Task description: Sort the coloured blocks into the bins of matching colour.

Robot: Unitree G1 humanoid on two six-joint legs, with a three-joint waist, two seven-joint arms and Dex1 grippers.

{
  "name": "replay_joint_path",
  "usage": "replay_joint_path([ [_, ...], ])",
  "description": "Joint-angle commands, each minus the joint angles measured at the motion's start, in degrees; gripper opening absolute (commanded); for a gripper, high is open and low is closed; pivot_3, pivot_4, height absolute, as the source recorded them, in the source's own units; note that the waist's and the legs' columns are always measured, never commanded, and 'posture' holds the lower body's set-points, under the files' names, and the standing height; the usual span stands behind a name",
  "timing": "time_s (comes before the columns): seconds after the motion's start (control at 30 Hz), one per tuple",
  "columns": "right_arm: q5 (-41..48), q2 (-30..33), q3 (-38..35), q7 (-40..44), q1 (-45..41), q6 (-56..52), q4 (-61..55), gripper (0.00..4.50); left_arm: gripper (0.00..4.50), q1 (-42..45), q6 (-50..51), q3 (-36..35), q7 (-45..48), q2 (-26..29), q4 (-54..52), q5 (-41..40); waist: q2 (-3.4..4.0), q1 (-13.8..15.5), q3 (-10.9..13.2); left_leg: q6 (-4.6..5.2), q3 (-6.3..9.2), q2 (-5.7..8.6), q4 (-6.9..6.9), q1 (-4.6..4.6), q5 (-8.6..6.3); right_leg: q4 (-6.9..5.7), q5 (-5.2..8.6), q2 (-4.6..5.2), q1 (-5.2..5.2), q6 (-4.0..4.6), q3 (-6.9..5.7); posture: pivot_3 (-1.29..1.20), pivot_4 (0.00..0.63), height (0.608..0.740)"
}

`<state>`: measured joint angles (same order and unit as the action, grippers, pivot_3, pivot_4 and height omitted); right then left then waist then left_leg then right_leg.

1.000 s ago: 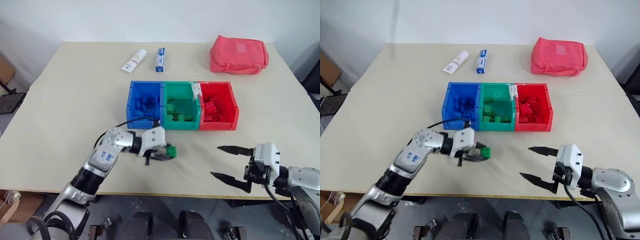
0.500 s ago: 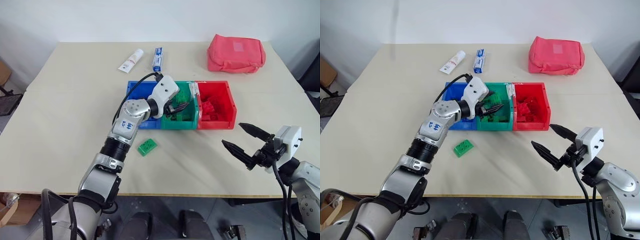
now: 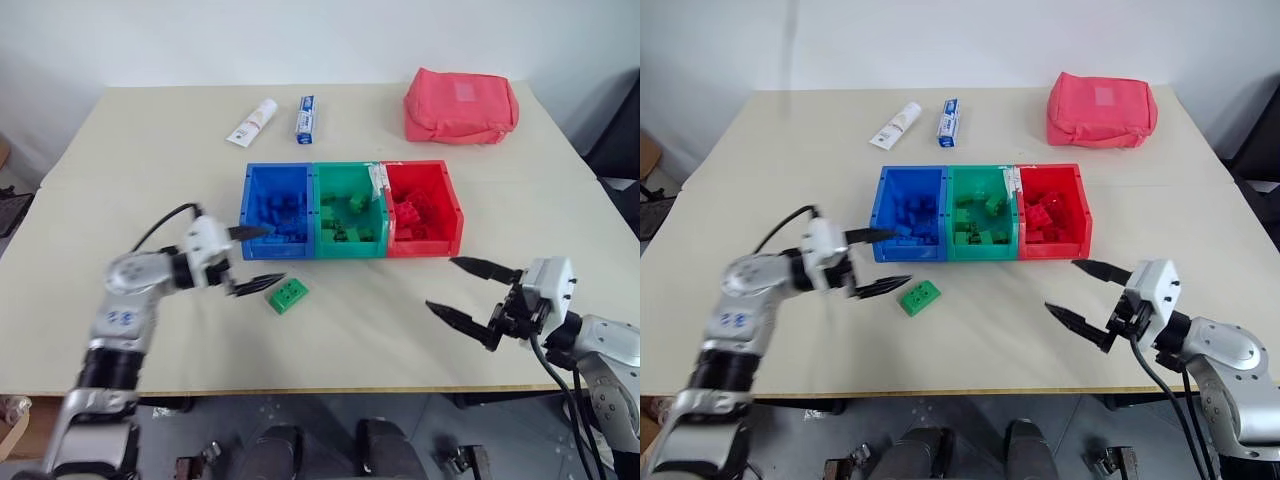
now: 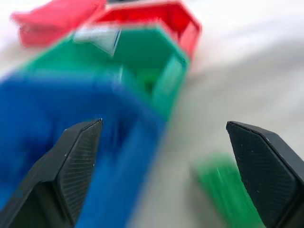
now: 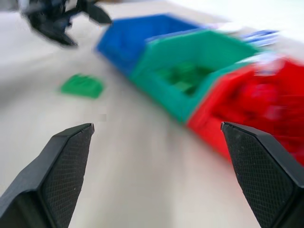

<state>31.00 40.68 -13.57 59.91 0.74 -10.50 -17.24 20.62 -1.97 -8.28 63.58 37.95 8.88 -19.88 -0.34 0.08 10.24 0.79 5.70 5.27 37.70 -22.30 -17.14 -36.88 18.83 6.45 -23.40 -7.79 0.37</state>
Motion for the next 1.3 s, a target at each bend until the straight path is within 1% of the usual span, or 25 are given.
replay_joint_path([
  [0.03,-0.3,0.8,1.0,3.1,-1.6,2.8,0.4,4.50,4.43,-5.1,0.3,-4.8,-1.0,2.4,-4.8,-2.3,0.00,0.6,0.0,0.02,0.05,0.05,0.02,0.00,-0.01,0.00,0.00,0.04,0.03,0.00,0.01,0.00,0.150,0.740],
  [0.13,-1.2,1.0,3.5,4.5,-4.3,2.9,0.9,4.50,4.43,-11.2,-1.8,-7.0,-1.2,4.0,-3.0,-0.6,0.00,1.1,0.0,0.07,0.05,0.07,0.06,0.01,-0.04,0.04,0.00,0.06,0.08,0.00,0.04,0.00,0.150,0.740],
  [0.17,-1.4,1.1,4.1,4.8,-5.0,2.8,1.1,4.50,4.43,-12.7,-1.2,-7.3,-0.8,4.3,-3.1,-1.2,0.01,1.1,0.0,0.07,0.03,0.06,0.05,0.01,-0.04,0.04,0.00,0.05,0.07,0.00,0.05,0.00,0.150,0.740],
  [0.3,-1.5,1.5,4.8,5.5,-7.1,2.0,2.3,4.50,4.43,-15.3,5.0,-4.7,0.8,5.2,-10.4,-3.8,0.00,1.5,0.0,0.05,0.08,0.04,0.04,-0.01,-0.05,0.04,0.00,0.05,0.06,0.00,0.08,0.00,0.150,0.740],
  [0.4,-1.5,1.8,4.5,5.7,-7.8,1.8,3.0,4.50,4.43,-15.2,9.2,-2.6,-2.0,3.8,-14.9,-4.3,-0.01,1.5,0.0,0.07,0.15,0.06,0.07,0.00,-0.06,0.11,0.00,0.08,0.17,0.00,0.10,0.00,0.150,0.740],
  [0.47,-1.5,2.0,4.4,5.7,-8.0,1.8,3.3,4.50,4.43,-15.1,13.9,-0.5,-6.0,3.0,-18.0,-2.6,0.00,1.3,0.0,0.07,0.13,0.06,0.04,0.00,-0.07,0.10,0.00,0.08,0.15,0.00,0.10,0.00,0.150,0.740],
  [0.5,-1.6,2.1,4.3,5.5,-8.0,1.8,3.3,4.50,4.43,-14.6,16.4,1.2,-9.0,2.1,-19.6,-0.8,0.00,1.3,0.0,0.07,0.12,0.05,0.03,0.00,-0.07,0.09,0.00,0.07,0.13,0.00,0.09,0.00,0.150,0.740],
  [0.57,-1.9,2.1,4.6,4.8,-7.7,1.4,2.3,4.50,4.43,-12.3,23.1,6.1,-14.5,-1.3,-24.2,0.2,0.01,1.3,0.0,0.06,0.10,0.03,0.02,0.01,-0.07,0.07,0.00,0.03,0.12,0.00,0.08,0.00,0.150,0.740],
  [0.63,-1.9,2.2,4.9,4.4,-7.3,1.0,1.4,4.50,4.43,-10.5,28.0,9.8,-17.9,-3.0,-27.0,1.8,0.00,1.3,0.0,0.06,0.05,0.04,0.05,0.00,-0.07,0.00,0.00,0.01,0.08,0.00,0.06,0.00,0.150,0.740],
  [0.67,-1.8,2.1,5.0,4.2,-7.2,0.8,1.1,4.50,4.43,-9.4,29.7,11.6,-20.6,-3.7,-27.0,4.5,0.00,1.3,0.0,0.06,0.04,0.04,0.06,-0.01,-0.07,-0.01,0.00,0.00,0.07,0.00,0.07,0.00,0.150,0.740],
  [0.73,-2.0,2.0,5.3,3.9,-6.9,0.7,0.7,4.50,4.43,-7.2,32.9,13.4,-24.8,-5.7,-26.3,6.9,0.00,1.3,0.0,0.06,0.03,0.03,0.05,0.00,-0.07,-0.02,0.00,-0.01,0.04,0.00,0.06,0.00,0.150,0.740],
  [0.8,-2.2,2.0,5.5,3.7,-6.6,0.6,0.3,4.50,4.43,-6.0,36.4,14.4,-26.5,-6.7,-26.2,7.2,0.00,1.2,0.0,0.05,-0.03,0.01,0.03,0.01,-0.07,-0.02,0.00,-0.07,0.02,0.00,0.01,0.00,0.150,0.740],
  [0.87,-1.9,2.0,5.3,3.3,-6.2,0.2,-0.5,4.50,4.43,-5.1,39.1,16.0,-27.3,-6.4,-26.4,8.5,0.00,1.2,0.0,0.04,-0.07,0.01,0.03,0.01,-0.07,-0.04,0.00,-0.07,-0.01,0.00,0.01,0.00,0.150,0.740],
  [1.0,-1.6,2.4,4.2,2.8,-4.9,0.0,-1.5,4.50,3.64,-4.5,42.2,17.2,-26.6,-4.9,-27.2,8.7,0.00,1.3,0.0,0.04,-0.04,0.01,0.05,0.00,-0.07,-0.02,0.00,-0.06,0.01,0.00,0.02,0.00,0.150,0.740],
  [1.07,-1.7,2.6,3.7,2.6,-4.2,0.1,-1.7,4.50,3.09,-4.6,42.8,17.5,-25.0,-4.0,-27.1,7.9,0.00,1.4,0.0,0.04,-0.04,0.02,0.04,0.01,-0.07,-0.01,0.00,-0.05,0.01,0.00,0.03,0.00,0.150,0.740],
  [1.1,-1.7,2.6,3.6,2.5,-4.1,0.1,-1.8,4.50,2.66,-4.7,42.9,17.6,-24.6,-3.7,-26.9,7.7,0.00,1.4,0.0,0.05,-0.04,0.03,0.04,0.01,-0.07,-0.01,0.00,-0.04,0.01,0.00,0.02,0.00,0.150,0.740],
  [1.13,-1.7,2.6,3.4,2.3,-3.8,0.2,-1.9,4.50,2.44,-4.6,42.0,17.5,-24.3,-3.6,-26.3,7.9,0.00,1.4,0.0,0.05,-0.04,0.03,0.04,0.01,-0.07,-0.01,0.00,-0.03,0.01,0.00,0.03,0.00,0.150,0.740],
  [1.23,-2.2,2.2,1.1,0.3,-1.4,0.9,-3.2,4.50,1.56,-2.9,37.3,15.7,-22.2,-5.7,-24.4,5.5,0.02,1.5,0.0,0.04,-0.04,0.03,0.04,0.01,-0.07,0.00,0.00,-0.03,0.01,0.00,0.02,0.00,0.150,0.740],
  [1.27,-1.3,1.2,-0.4,-1.6,-0.4,0.4,-4.3,4.50,1.46,-2.1,35.6,15.0,-21.1,-6.4,-24.2,4.3,0.01,1.6,0.0,0.04,-0.03,0.03,0.04,0.00,-0.07,0.00,0.00,-0.03,0.01,0.00,0.01,0.00,0.150,0.740],
  [1.3,-0.2,0.1,-1.7,-3.4,0.5,0.0,-5.3,4.50,1.47,-1.4,34.5,14.1,-20.6,-7.2,-24.1,3.4,0.00,1.7,0.0,0.04,-0.02,0.03,0.06,-0.01,-0.07,0.01,0.00,-0.02,0.03,0.00,0.00,0.00,0.150,0.740],
])
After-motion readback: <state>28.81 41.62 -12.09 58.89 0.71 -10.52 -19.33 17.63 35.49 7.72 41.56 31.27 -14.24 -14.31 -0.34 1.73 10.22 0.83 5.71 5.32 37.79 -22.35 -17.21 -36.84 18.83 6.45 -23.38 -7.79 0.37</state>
